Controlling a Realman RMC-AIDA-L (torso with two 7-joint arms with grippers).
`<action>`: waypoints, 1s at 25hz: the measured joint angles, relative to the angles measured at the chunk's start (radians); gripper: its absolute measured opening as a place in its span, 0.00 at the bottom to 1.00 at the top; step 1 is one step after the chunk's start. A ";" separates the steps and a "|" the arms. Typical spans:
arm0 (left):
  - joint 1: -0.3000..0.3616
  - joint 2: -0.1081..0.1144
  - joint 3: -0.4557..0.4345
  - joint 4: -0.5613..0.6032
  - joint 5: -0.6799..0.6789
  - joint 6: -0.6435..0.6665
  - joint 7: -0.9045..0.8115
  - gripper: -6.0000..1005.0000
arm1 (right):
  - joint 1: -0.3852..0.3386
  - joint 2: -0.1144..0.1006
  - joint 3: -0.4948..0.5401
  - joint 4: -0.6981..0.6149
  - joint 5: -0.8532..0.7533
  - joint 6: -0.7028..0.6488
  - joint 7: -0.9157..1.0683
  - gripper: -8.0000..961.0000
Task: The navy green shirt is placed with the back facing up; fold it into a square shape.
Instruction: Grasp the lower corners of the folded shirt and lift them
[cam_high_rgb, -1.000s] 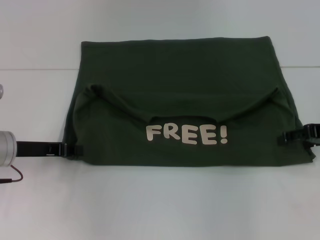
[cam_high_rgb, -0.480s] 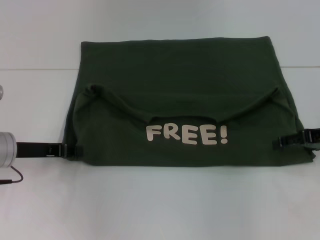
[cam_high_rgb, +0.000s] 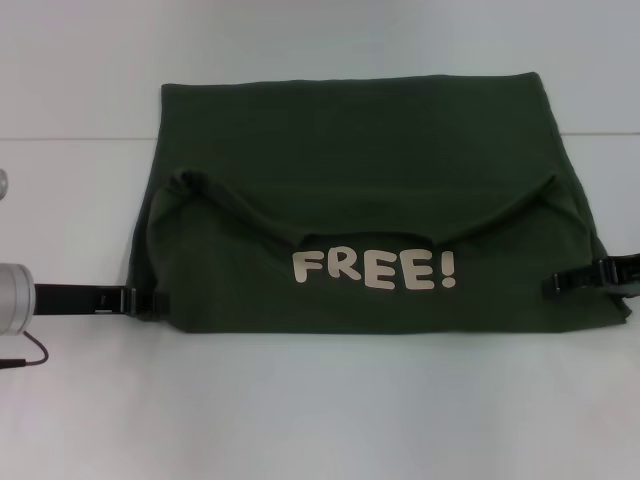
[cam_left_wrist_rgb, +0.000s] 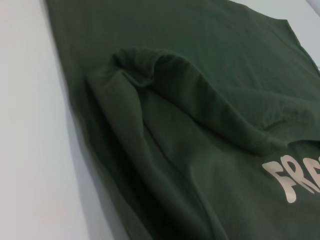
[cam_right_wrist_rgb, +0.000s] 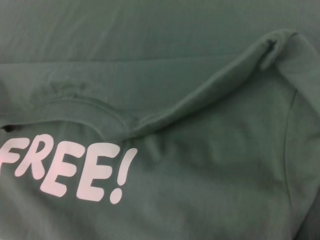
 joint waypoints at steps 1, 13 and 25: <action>-0.001 0.000 0.000 0.000 0.000 0.000 0.000 0.03 | 0.000 0.000 0.000 0.000 0.000 0.001 0.001 0.94; -0.001 0.000 -0.001 0.000 -0.013 0.003 -0.001 0.03 | -0.010 -0.005 -0.027 -0.007 -0.025 0.004 -0.001 0.56; 0.003 -0.001 -0.002 -0.003 -0.015 0.012 -0.002 0.03 | -0.007 -0.007 -0.028 -0.003 -0.026 0.003 -0.006 0.23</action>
